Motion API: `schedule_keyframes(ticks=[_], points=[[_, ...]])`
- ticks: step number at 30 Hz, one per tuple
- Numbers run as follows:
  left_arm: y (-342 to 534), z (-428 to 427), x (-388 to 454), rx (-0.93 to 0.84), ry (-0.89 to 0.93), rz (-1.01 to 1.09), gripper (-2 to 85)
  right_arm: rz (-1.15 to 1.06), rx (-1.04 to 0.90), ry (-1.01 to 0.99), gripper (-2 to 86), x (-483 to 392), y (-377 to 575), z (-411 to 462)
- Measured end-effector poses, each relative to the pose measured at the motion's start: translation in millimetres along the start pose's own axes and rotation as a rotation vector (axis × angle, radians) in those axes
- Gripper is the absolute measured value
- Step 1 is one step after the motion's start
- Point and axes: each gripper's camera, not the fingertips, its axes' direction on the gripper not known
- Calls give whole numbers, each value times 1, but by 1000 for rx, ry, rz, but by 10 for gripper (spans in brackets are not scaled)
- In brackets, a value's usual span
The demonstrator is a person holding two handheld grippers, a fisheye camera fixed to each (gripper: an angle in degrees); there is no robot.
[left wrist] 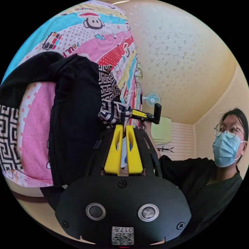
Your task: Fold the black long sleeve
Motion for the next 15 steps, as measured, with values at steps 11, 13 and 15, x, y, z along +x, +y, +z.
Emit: schedule_keyframes(ticks=[11,13,15], points=[[-21,-26,81,55,99,316,-1,-53,-241,125,22,54,-29,-5],[-26,-34,86,74,86,381,-1,18,-159,150,17,69,-30,-34],[-38,-37,75,60,43,398,0,81,-97,94,18,82,-28,-52]])
